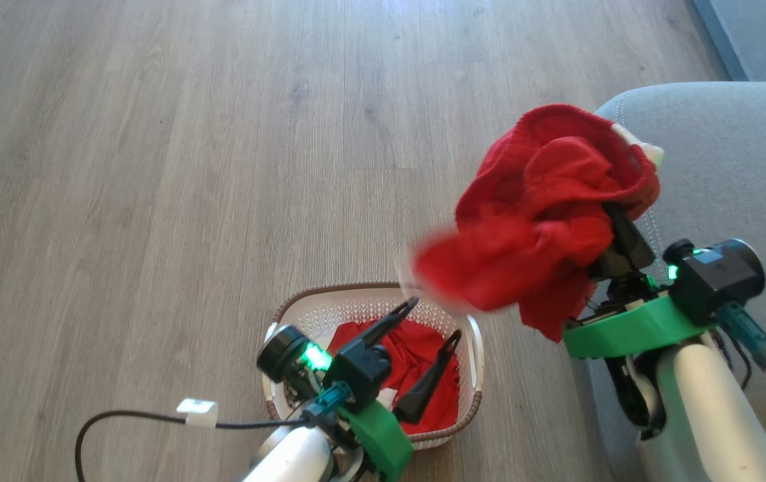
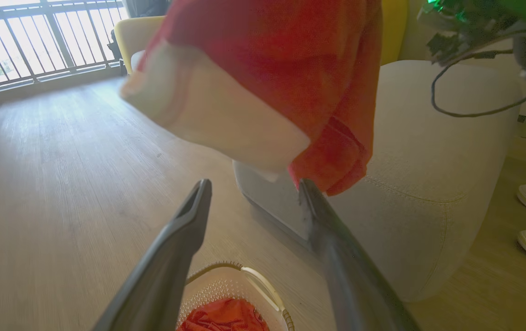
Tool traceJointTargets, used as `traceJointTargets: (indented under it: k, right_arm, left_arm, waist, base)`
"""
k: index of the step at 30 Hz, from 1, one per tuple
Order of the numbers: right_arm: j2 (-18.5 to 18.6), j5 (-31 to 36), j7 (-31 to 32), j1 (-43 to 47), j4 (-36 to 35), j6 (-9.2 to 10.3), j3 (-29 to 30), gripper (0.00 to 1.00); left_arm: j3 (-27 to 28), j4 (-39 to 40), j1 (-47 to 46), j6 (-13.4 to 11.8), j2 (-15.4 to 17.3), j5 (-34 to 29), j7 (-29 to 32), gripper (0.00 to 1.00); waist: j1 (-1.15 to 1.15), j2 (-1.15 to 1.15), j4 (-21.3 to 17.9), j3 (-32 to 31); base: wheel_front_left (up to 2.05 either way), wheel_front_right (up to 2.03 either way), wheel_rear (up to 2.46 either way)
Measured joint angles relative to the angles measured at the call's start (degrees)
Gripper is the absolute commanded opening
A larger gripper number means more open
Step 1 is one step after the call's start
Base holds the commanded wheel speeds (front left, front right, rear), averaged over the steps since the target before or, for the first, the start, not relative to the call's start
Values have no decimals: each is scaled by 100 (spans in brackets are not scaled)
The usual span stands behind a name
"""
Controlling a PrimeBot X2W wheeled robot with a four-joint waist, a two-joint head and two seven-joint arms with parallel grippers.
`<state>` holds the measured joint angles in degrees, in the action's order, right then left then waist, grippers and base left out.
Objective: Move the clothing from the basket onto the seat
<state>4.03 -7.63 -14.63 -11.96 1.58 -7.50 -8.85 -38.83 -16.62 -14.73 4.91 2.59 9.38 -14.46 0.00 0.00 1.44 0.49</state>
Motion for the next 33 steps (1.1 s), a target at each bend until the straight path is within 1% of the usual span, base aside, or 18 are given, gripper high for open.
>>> traceJointTargets:
  k: [4, 12, 16, 25, 31, 33]
  right_arm:
    - [-1, -53, 0, 92, -62, 0, 120, 0]
    - [-7, -110, 0, 127, -114, 0, 300, 0]
    - [-13, -151, 0, 127, -125, 0, 336, 0]
    - [-16, -151, 0, 209, -143, 0, 378, 0]
    - [-13, -142, 0, 207, -171, 0, 403, 0]
    - [-7, -142, 0, 204, -205, 0, 514, 0]
  left_arm:
    - [113, -185, 94, 8, 7, -125, 0, 100]
    - [293, -383, 196, 147, 8, -190, 0, 100]
    - [287, -398, 296, 200, 9, -398, 0, 100]
    - [422, -417, 454, 249, 10, -382, 1, 100]
    - [555, -413, 454, 250, 14, -381, 1, 100]
    - [561, -412, 450, 250, 14, -380, 1, 100]
  waist:
    - [0, 0, -22, 20]
    - [0, 0, -120, 40]
    - [0, 0, -190, 50]
    - [0, 0, -307, 81]
    - [0, 0, -503, 143]
    - [0, 0, -641, 195]
  base:
    - [0, 0, 0]
    - [0, 0, 0]
    - [0, 0, 0]
    - [0, 0, 0]
    - [0, 0, 0]
    - [0, 0, 0]
